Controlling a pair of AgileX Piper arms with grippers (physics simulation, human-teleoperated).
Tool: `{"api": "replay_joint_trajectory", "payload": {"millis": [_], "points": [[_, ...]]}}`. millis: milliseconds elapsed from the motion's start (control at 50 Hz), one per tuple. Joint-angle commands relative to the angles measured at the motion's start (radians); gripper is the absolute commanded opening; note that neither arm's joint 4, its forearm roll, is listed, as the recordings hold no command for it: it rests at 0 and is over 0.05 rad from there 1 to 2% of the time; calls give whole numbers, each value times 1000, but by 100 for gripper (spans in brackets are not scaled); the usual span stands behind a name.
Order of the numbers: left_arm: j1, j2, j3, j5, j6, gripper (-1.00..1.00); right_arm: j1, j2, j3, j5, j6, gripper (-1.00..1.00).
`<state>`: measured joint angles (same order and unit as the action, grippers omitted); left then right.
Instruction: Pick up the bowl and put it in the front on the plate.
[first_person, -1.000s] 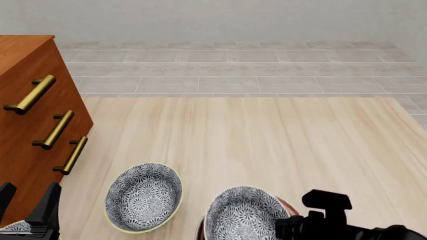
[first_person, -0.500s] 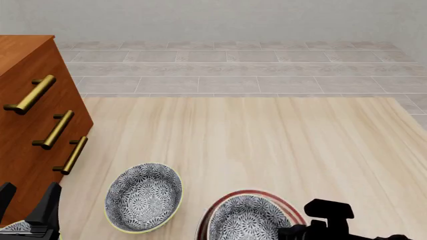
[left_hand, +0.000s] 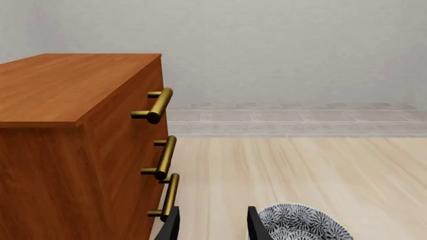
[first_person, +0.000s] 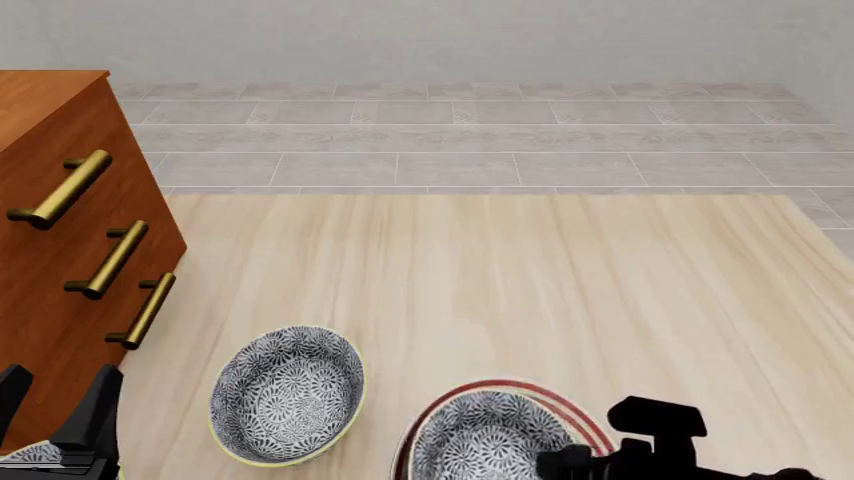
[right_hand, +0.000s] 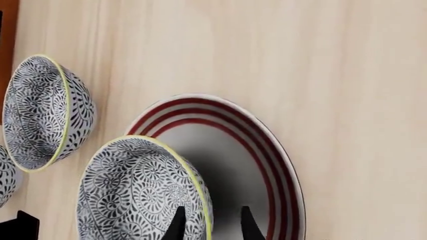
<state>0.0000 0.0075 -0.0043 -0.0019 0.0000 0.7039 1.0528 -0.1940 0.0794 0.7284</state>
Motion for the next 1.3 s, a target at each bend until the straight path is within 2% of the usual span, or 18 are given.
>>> {"api": "replay_joint_trajectory", "payload": {"millis": [20, 320, 500, 700, 1300], "points": [[0, 0, 0, 0, 0, 100, -13, -23, -3, 31, -19, 100], [0, 0, 0, 0, 0, 100, -9, -55, -53, 92, -26, 100], [0, 0, 0, 0, 0, 100, -15, -52, -121, 137, -48, 100], [0, 0, 0, 0, 0, 100, -24, -113, -155, 209, -69, 100], [0, 0, 0, 0, 0, 100, -87, -166, -307, 363, -172, 100]]}}
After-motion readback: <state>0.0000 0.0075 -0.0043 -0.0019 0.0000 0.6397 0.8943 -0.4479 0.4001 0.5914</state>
